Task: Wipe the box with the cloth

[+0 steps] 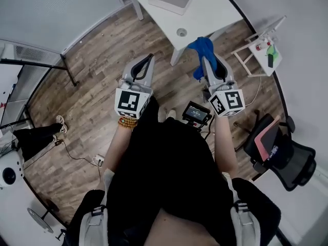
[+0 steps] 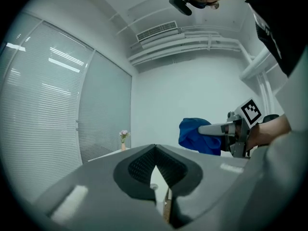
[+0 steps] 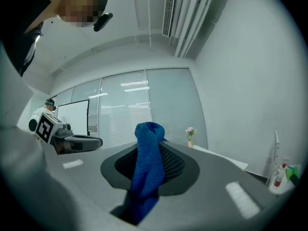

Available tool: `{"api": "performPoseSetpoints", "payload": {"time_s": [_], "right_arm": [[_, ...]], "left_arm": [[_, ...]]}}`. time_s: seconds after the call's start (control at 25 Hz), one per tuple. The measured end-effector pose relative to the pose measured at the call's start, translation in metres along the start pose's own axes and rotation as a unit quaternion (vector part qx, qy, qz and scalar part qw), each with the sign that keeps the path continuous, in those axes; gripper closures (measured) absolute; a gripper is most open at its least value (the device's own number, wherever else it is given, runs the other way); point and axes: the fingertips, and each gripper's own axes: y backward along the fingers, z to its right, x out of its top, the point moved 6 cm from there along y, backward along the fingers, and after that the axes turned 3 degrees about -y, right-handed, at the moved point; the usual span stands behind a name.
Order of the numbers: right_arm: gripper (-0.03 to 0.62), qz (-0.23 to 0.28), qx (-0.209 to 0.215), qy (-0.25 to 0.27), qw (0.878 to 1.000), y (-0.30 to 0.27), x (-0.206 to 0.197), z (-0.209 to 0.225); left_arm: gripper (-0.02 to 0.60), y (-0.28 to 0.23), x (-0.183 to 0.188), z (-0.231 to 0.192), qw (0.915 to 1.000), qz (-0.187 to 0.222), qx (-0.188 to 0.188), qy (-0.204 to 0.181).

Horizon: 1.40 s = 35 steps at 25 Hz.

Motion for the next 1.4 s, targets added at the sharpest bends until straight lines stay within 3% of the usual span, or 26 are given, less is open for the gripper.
{"api": "performPoseSetpoints", "payload": {"time_s": [0.28,0.68,0.84,1.04,1.4], "right_arm": [[0.49,-0.025,-0.014,0.032,0.999,-0.077,0.014,-0.01],[0.487,-0.058,-0.075,0.058,0.994,-0.168,0.011,0.004],[0.487,-0.064,-0.102,0.046,0.992,-0.215,0.002,0.03],[0.485,-0.071,-0.111,0.048,0.99,-0.226,0.005,0.057],[0.484,-0.076,-0.122,0.023,0.989,-0.32,-0.019,0.162]], "left_arm": [[0.581,-0.029,0.0,-0.072,0.9996,0.018,-0.019,0.01],[0.581,-0.058,-0.028,-0.184,0.9987,0.001,-0.041,0.031],[0.581,-0.097,-0.039,-0.222,0.9972,0.008,-0.065,0.036],[0.581,-0.124,-0.024,-0.226,0.9955,0.036,-0.086,0.022],[0.57,-0.253,-0.03,-0.271,0.993,-0.013,-0.117,-0.005]]}}
